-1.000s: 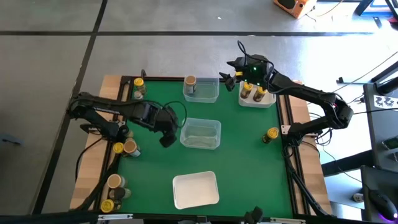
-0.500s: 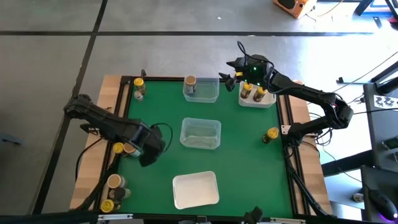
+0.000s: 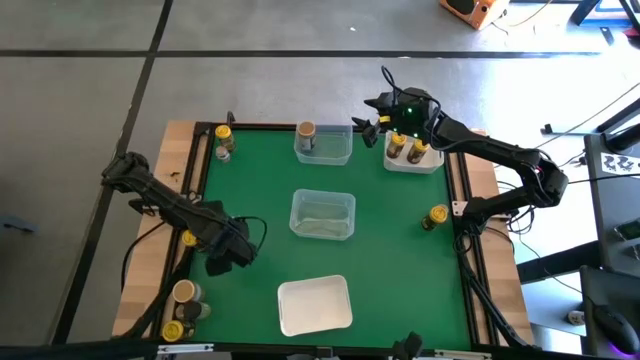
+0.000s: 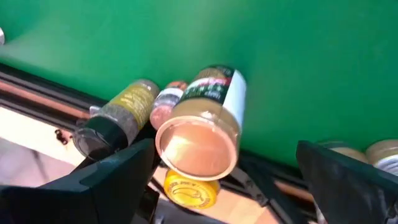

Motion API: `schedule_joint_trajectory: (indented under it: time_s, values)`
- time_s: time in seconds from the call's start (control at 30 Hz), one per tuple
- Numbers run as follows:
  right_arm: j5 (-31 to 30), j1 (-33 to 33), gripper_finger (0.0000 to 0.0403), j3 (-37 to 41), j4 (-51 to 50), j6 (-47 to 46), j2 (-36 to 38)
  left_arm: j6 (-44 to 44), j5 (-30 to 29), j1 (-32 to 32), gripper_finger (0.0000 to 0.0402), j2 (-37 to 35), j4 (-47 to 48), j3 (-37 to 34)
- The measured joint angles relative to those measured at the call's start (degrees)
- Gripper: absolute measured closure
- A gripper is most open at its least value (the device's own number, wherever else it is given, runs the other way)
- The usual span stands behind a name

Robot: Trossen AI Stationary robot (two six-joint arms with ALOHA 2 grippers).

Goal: Sort spices by type
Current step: Put the brown seasoning bottle into the top transparent bin

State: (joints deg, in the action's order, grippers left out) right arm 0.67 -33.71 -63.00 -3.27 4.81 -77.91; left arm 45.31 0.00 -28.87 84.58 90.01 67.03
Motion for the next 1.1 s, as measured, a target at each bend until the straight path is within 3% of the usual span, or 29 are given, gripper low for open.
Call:
schedule_joint_trajectory:
  time_s: [0.53, 0.8, 1.1]
  values:
    - [0.0, 0.0, 0.0084, 0.0, 0.2, 0.2, 0.0, -4.6, -0.2, -0.1, 0.0013, 0.0, -1.2, -9.8]
    - [0.0, 0.0, 0.0084, 0.0, 0.2, 0.2, 0.0, -2.6, 1.5, 0.1, 0.0014, 0.0, -8.0, -14.7]
    - [0.0, 0.0, 0.0084, 0.0, 0.3, 0.2, 0.0, 0.1, 2.9, 0.2, 0.0091, 0.0, -12.1, -15.1]
